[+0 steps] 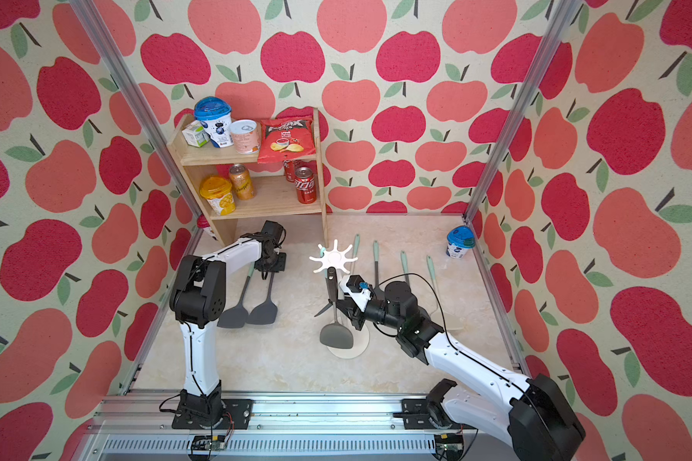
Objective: Take the spatula off the kitchen utensil rack
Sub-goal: Place the spatula at the center of the board.
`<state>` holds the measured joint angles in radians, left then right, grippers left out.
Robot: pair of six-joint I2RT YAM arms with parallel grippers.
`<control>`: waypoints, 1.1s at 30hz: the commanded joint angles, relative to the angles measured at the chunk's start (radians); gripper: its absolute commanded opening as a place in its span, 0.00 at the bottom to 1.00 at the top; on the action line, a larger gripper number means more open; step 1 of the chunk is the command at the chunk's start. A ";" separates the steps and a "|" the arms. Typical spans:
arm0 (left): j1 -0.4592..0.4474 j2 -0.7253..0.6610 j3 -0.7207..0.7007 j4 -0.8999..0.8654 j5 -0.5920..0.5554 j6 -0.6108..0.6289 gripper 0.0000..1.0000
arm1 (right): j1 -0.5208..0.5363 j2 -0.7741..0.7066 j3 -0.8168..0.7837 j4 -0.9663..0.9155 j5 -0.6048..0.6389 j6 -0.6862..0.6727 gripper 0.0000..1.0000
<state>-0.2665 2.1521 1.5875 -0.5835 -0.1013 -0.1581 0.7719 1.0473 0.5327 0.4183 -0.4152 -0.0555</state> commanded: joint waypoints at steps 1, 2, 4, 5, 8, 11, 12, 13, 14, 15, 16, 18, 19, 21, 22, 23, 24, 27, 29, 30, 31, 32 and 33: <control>0.002 0.045 0.020 -0.018 -0.006 0.015 0.10 | -0.014 0.019 -0.014 -0.124 0.084 -0.032 0.00; 0.001 0.045 0.020 -0.018 -0.002 0.015 0.14 | -0.014 0.018 -0.014 -0.124 0.086 -0.032 0.00; 0.002 0.046 0.020 -0.019 0.002 0.014 0.18 | -0.014 0.017 -0.014 -0.124 0.087 -0.033 0.00; 0.002 0.047 0.020 -0.022 0.003 0.015 0.20 | -0.014 0.019 -0.014 -0.124 0.085 -0.032 0.00; 0.003 0.044 0.016 -0.024 0.011 0.016 0.24 | -0.014 0.022 -0.013 -0.124 0.083 -0.031 0.00; 0.003 0.039 0.010 -0.021 0.018 0.019 0.30 | -0.014 0.022 -0.013 -0.122 0.082 -0.031 0.00; 0.003 0.034 0.007 -0.019 0.023 0.022 0.30 | -0.014 0.022 -0.013 -0.122 0.081 -0.031 0.00; 0.004 0.019 -0.005 -0.004 0.028 0.025 0.30 | -0.014 0.022 -0.013 -0.122 0.079 -0.029 0.00; 0.003 -0.009 -0.036 0.028 0.037 0.026 0.30 | -0.015 0.021 -0.013 -0.122 0.078 -0.030 0.00; 0.003 -0.039 -0.066 0.060 0.050 0.026 0.31 | -0.014 0.019 -0.014 -0.122 0.078 -0.030 0.00; 0.003 -0.074 -0.105 0.099 0.071 0.026 0.32 | -0.016 0.017 -0.015 -0.121 0.076 -0.029 0.00; 0.004 -0.158 -0.179 0.170 0.118 0.028 0.33 | -0.016 0.017 -0.017 -0.117 0.069 -0.029 0.00; 0.006 -0.209 -0.223 0.214 0.145 0.028 0.34 | -0.017 0.019 -0.018 -0.114 0.067 -0.027 0.00; 0.006 -0.307 -0.309 0.298 0.197 0.029 0.36 | -0.019 0.023 -0.017 -0.113 0.067 -0.026 0.00; 0.006 -0.356 -0.354 0.340 0.221 0.029 0.37 | -0.019 0.025 -0.017 -0.113 0.069 -0.026 0.00; 0.006 -0.405 -0.395 0.377 0.242 0.026 0.39 | -0.019 0.027 -0.017 -0.113 0.069 -0.025 0.00; 0.006 -0.443 -0.425 0.404 0.256 0.024 0.39 | -0.019 0.027 -0.017 -0.112 0.069 -0.025 0.00; 0.006 -0.557 -0.512 0.472 0.297 0.013 0.41 | -0.020 0.026 -0.017 -0.109 0.070 -0.022 0.00; 0.007 -0.627 -0.561 0.508 0.325 0.006 0.41 | -0.022 0.027 -0.019 -0.105 0.073 -0.018 0.00; 0.006 -0.659 -0.580 0.525 0.337 0.005 0.41 | -0.022 0.028 -0.019 -0.102 0.074 -0.016 0.00; 0.006 -0.694 -0.603 0.542 0.345 0.003 0.41 | -0.022 0.029 -0.019 -0.101 0.075 -0.014 0.00; 0.003 -0.730 -0.624 0.561 0.353 -0.001 0.41 | -0.022 0.031 -0.017 -0.099 0.076 -0.013 0.00; 0.004 -0.764 -0.645 0.578 0.360 -0.003 0.42 | -0.022 0.033 -0.017 -0.099 0.077 -0.011 0.00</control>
<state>-0.2661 1.4494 0.9936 -0.0929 0.1997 -0.1444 0.7715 1.0492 0.5327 0.4210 -0.4160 -0.0547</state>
